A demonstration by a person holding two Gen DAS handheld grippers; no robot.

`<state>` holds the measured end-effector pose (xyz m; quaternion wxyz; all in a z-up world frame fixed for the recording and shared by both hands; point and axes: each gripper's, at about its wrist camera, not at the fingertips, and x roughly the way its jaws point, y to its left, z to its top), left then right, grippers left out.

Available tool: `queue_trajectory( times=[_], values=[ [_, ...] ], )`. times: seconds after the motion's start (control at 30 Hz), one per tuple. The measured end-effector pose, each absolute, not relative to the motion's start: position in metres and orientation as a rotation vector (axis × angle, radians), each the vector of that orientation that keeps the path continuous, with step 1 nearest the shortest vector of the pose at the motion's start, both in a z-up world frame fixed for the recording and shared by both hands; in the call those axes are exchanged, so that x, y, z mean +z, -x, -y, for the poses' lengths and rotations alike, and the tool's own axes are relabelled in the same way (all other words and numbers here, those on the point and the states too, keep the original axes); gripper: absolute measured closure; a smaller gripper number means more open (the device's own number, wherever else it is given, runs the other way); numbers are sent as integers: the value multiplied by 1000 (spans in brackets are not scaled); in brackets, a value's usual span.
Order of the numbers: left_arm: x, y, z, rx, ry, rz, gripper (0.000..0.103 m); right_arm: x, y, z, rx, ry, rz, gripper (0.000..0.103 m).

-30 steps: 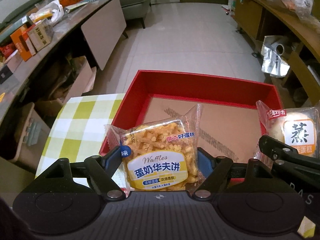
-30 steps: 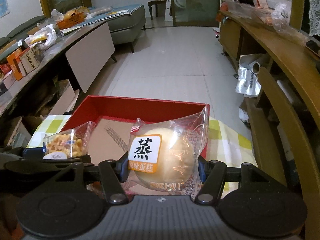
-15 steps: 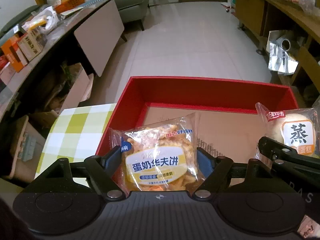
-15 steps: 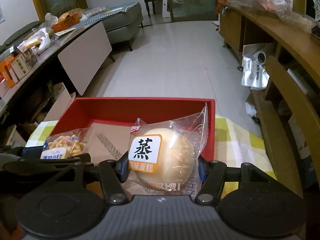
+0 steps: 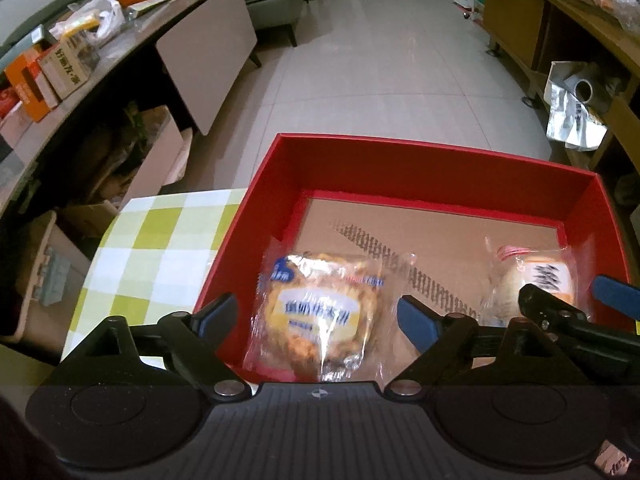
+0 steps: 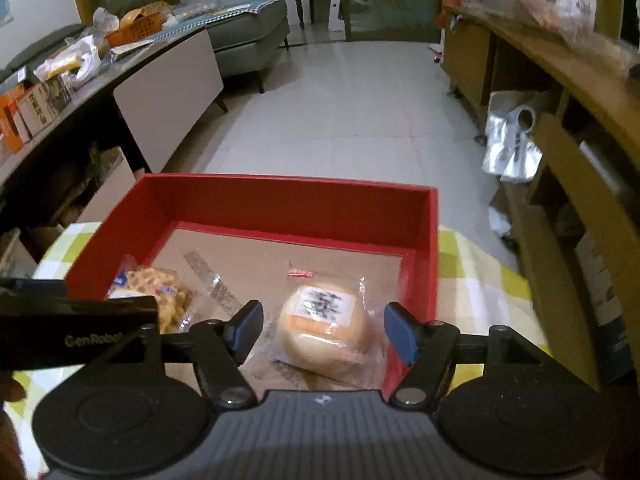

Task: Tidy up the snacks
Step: 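Withdraw both tools from the red box back over the table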

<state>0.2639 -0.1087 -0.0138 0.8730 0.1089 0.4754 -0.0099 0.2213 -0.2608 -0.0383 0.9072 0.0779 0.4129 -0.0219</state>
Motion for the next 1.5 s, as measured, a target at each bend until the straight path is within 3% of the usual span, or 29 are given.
queue_trajectory(
  times=[0.6,1.5],
  values=[
    [15,-200,83,-56,-188,-1018,12,8,-157,235,-40,-104,-864,27],
    [-4,-139,27,-79,-161,-1146,11,-36,-90,189,60,-156,-1072,27]
  ],
)
